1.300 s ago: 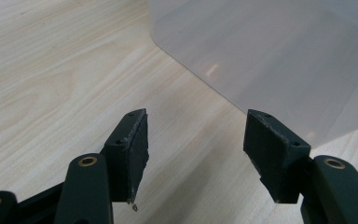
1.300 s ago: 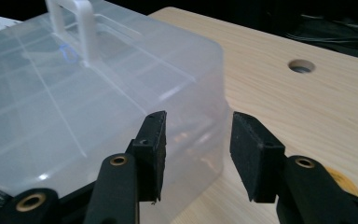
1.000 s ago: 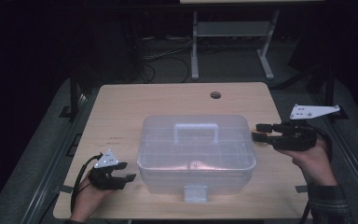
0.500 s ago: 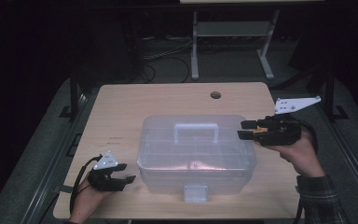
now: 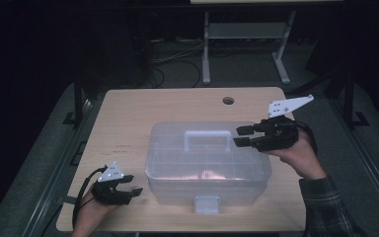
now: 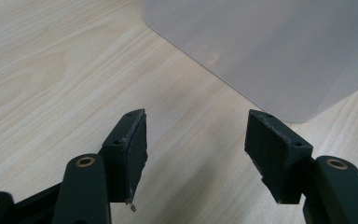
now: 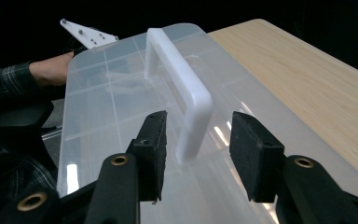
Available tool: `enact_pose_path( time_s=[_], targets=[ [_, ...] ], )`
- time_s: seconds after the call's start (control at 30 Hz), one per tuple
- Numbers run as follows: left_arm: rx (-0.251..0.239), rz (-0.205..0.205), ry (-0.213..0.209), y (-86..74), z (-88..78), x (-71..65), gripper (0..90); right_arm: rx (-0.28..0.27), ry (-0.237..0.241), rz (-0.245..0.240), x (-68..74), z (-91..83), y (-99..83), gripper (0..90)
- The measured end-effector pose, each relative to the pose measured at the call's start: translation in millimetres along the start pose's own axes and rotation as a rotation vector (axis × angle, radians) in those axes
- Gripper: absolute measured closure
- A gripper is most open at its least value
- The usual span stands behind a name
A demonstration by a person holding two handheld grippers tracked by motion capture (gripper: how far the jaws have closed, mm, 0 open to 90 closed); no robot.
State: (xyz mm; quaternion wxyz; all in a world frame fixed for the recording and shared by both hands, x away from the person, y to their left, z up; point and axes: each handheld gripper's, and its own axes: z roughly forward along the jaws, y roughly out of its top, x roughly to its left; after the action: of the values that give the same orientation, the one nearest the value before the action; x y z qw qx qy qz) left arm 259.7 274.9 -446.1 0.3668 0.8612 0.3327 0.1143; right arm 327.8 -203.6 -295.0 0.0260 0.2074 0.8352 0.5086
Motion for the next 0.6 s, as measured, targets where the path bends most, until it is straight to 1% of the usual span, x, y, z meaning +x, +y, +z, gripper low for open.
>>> enact_pose_path(
  time_s=[0.23, 0.5, 0.6],
  targets=[
    [0.002, 0.003, -0.002, -0.8, -0.2, -0.4, 38.3, 0.013, 0.017, -0.007, -0.7, 8.6, 3.0, 56.0],
    [0.008, 0.009, -0.009, -0.4, 1.4, -1.8, 38.3, 0.014, 0.039, -0.009, -5.3, 17.0, 6.4, 56.9],
    [0.009, 0.011, -0.012, -0.4, 2.5, -2.4, 38.4, 0.021, 0.050, -0.017, -6.9, 20.9, 8.4, 57.7]
  ],
)
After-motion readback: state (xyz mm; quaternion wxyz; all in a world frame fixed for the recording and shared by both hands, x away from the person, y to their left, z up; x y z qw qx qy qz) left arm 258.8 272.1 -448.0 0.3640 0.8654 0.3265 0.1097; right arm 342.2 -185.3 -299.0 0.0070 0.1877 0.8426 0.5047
